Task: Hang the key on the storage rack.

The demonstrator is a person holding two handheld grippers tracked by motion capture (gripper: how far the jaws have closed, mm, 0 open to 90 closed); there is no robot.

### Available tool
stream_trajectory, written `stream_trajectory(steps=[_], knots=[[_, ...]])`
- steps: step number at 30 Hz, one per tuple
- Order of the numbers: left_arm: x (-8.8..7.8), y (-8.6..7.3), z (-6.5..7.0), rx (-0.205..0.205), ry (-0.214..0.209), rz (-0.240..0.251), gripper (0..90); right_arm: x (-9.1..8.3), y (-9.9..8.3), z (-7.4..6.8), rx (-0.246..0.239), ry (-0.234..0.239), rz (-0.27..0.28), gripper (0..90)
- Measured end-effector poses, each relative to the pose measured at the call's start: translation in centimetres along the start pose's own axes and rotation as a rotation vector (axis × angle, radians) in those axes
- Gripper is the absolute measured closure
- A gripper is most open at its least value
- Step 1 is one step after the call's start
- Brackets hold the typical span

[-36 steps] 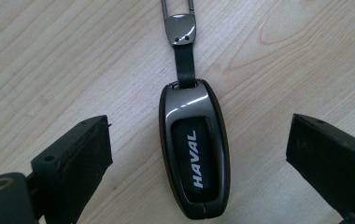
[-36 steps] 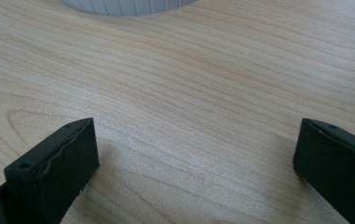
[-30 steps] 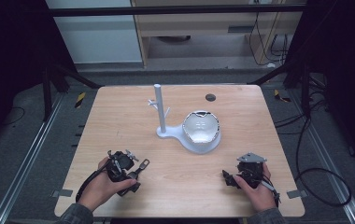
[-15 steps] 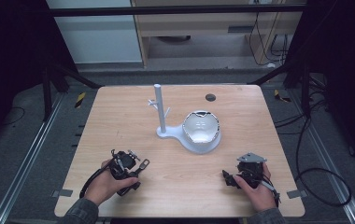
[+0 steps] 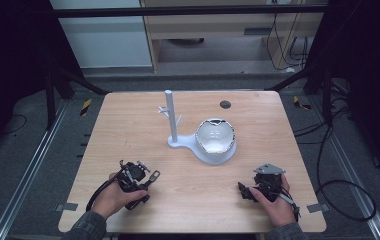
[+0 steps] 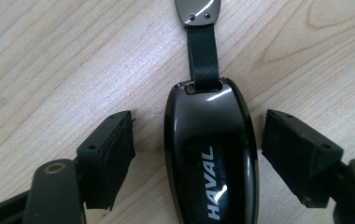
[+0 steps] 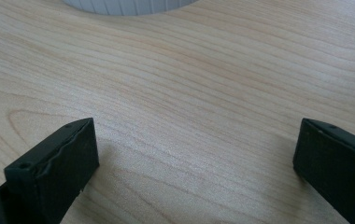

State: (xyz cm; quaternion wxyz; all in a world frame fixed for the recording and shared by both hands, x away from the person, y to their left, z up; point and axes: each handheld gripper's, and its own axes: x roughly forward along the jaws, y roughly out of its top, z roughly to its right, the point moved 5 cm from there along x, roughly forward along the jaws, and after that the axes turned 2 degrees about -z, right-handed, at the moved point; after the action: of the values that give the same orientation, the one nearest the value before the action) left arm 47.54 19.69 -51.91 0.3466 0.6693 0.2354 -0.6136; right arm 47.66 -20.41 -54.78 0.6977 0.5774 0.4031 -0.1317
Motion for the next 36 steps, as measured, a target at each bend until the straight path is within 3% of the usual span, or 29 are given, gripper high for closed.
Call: stream_trajectory(steps=[7, 16, 25, 36], knots=[[-0.1, 0.0, -0.1, 0.003, -0.005, 0.002, 29.2, 0.0, 0.0, 0.0, 0.0, 0.0, 0.0, 0.5], [-0.4, 0.1, 0.3, 0.023, -0.005, 0.022, 47.6, 0.0, 0.0, 0.0, -0.001, 0.0, 0.0, 0.5], [-0.6, 0.2, 0.1, 0.034, -0.01, 0.043, 48.8, 0.0, 0.0, 0.0, -0.001, 0.002, -0.001, 0.5], [-3.4, 1.6, 0.0, 0.043, 0.004, 0.151, 49.1, 0.0, 0.0, 0.0, 0.0, 0.002, -0.001, 0.5]])
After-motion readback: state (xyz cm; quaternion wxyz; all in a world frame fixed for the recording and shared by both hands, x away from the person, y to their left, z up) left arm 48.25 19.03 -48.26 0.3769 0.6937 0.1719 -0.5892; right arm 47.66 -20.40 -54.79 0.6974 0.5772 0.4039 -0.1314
